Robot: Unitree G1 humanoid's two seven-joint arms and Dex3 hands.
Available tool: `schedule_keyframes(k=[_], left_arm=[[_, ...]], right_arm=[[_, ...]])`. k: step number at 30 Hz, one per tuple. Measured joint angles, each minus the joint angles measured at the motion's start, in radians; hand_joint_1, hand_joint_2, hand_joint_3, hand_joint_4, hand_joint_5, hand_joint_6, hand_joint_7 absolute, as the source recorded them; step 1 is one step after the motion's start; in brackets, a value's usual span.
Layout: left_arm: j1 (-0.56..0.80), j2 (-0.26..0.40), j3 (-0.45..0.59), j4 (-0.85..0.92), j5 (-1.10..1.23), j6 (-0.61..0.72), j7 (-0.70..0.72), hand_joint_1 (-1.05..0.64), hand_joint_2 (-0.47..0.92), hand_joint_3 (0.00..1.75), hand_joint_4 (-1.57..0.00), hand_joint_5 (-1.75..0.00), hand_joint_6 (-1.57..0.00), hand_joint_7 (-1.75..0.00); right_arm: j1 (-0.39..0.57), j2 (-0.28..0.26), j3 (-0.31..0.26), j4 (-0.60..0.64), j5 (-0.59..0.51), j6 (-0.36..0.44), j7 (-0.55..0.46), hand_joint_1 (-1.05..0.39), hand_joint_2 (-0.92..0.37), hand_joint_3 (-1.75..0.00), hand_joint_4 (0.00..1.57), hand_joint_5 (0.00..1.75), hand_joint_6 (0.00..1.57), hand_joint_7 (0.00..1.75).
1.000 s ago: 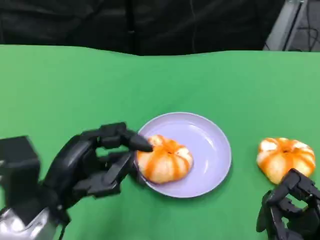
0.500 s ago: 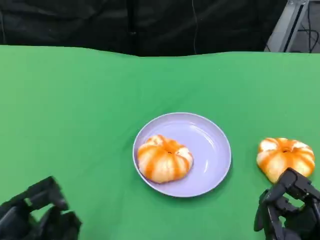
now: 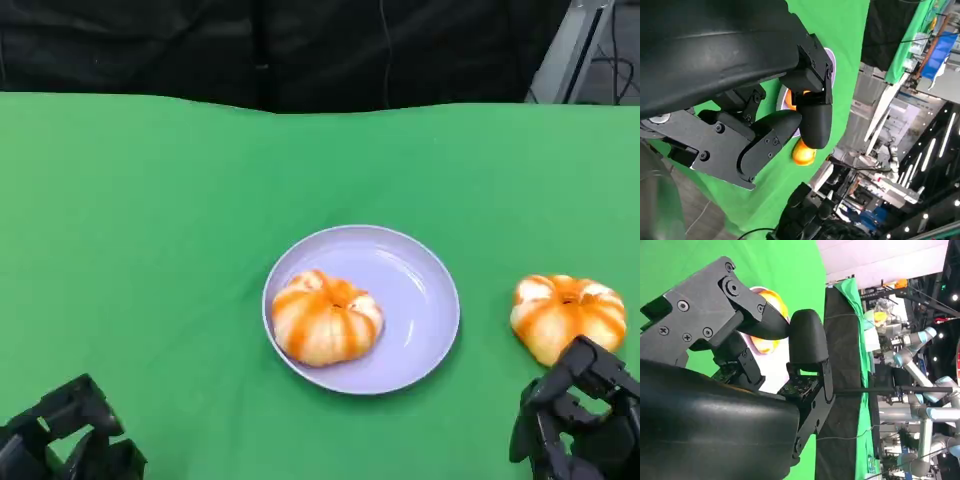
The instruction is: Grasp the bread from the table and place it into the plate.
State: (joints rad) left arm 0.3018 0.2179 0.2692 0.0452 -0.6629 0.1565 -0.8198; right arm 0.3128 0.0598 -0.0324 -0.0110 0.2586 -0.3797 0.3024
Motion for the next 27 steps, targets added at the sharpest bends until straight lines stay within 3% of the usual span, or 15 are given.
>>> schedule_keyframes(k=[27], left_arm=[[0.000,-0.005,-0.002,-0.063,0.010,0.005,0.074,-0.18,0.66,1.00,-0.90,-1.75,-0.74,-1.75]], right_arm=[[0.012,-0.011,0.000,-0.017,0.001,0.004,0.005,-0.13,-0.51,-1.28,0.92,1.75,0.80,1.61]])
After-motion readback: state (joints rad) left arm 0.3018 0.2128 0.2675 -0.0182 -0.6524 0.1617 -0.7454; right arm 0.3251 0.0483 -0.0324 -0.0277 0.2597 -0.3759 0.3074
